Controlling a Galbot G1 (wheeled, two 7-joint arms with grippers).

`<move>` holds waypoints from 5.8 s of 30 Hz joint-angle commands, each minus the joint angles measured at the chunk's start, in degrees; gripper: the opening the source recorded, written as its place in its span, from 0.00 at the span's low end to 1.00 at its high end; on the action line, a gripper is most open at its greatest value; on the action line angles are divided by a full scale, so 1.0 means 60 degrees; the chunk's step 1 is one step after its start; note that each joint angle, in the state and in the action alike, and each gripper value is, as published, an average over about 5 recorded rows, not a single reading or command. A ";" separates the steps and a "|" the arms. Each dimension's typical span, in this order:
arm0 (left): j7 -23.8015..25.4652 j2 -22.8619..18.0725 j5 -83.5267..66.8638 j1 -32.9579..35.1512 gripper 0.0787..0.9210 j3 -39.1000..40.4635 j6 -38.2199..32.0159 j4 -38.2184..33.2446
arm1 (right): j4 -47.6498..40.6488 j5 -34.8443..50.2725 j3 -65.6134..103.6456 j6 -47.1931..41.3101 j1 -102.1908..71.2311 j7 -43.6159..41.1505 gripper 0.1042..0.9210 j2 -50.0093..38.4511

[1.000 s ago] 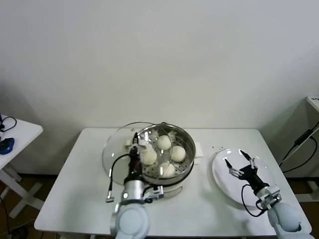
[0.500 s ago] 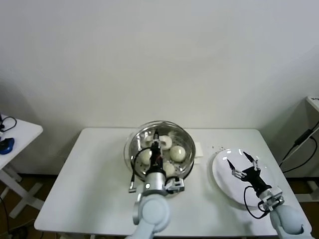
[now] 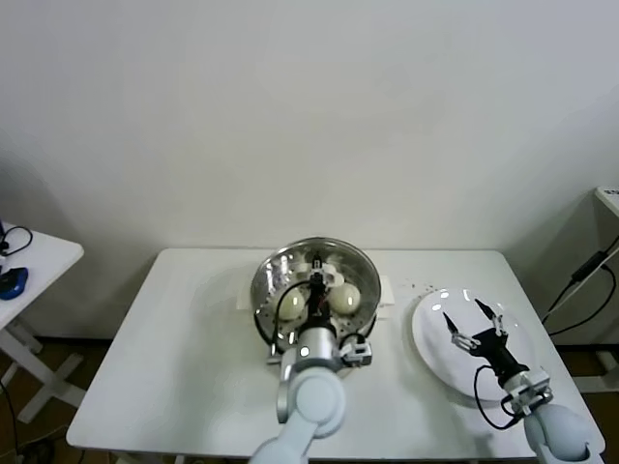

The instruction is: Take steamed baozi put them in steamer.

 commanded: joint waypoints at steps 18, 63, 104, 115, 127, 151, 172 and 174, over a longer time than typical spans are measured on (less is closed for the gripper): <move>0.0648 -0.0469 0.0349 -0.0609 0.09 0.0036 0.0196 0.0576 | -0.0070 -0.0013 0.0093 0.0074 0.0020 -0.0039 0.88 0.0177; 0.0383 -0.0469 0.0021 -0.0536 0.09 0.0063 0.0370 0.0738 | -0.0235 -0.0007 0.0306 0.0245 -0.0015 -0.0246 0.88 0.0251; 0.0549 -0.0006 -0.0486 -0.0258 0.87 -0.0051 -0.0195 -0.0409 | -0.0573 -0.0127 0.0259 0.0235 0.0302 -0.0470 0.88 0.0353; 0.0891 0.0394 -0.0827 -0.0001 0.88 -0.0228 -0.0615 -0.1121 | -0.0672 -0.0218 0.0246 0.0229 0.0410 -0.0476 0.88 0.0360; 0.1226 0.0717 -0.1158 0.0583 0.88 -0.0437 -0.1205 -0.1560 | -0.0764 -0.0224 0.0245 0.0205 0.0575 -0.0486 0.88 0.0364; 0.0096 0.1787 -0.4486 0.2812 0.88 -0.2116 -0.2450 -0.4236 | -0.0546 0.0457 0.0059 -0.0144 0.0417 -0.0201 0.88 -0.0115; -0.3276 0.1333 -1.6399 0.4974 0.88 -0.7685 -0.5468 -0.3301 | 0.0694 0.1478 -0.0156 -0.0045 -0.0272 0.0213 0.88 -0.0233; -0.3139 0.1246 -1.6420 0.5065 0.88 -0.7842 -0.5817 -0.2918 | 0.0809 0.1503 -0.0207 -0.0035 -0.0351 0.0238 0.88 -0.0232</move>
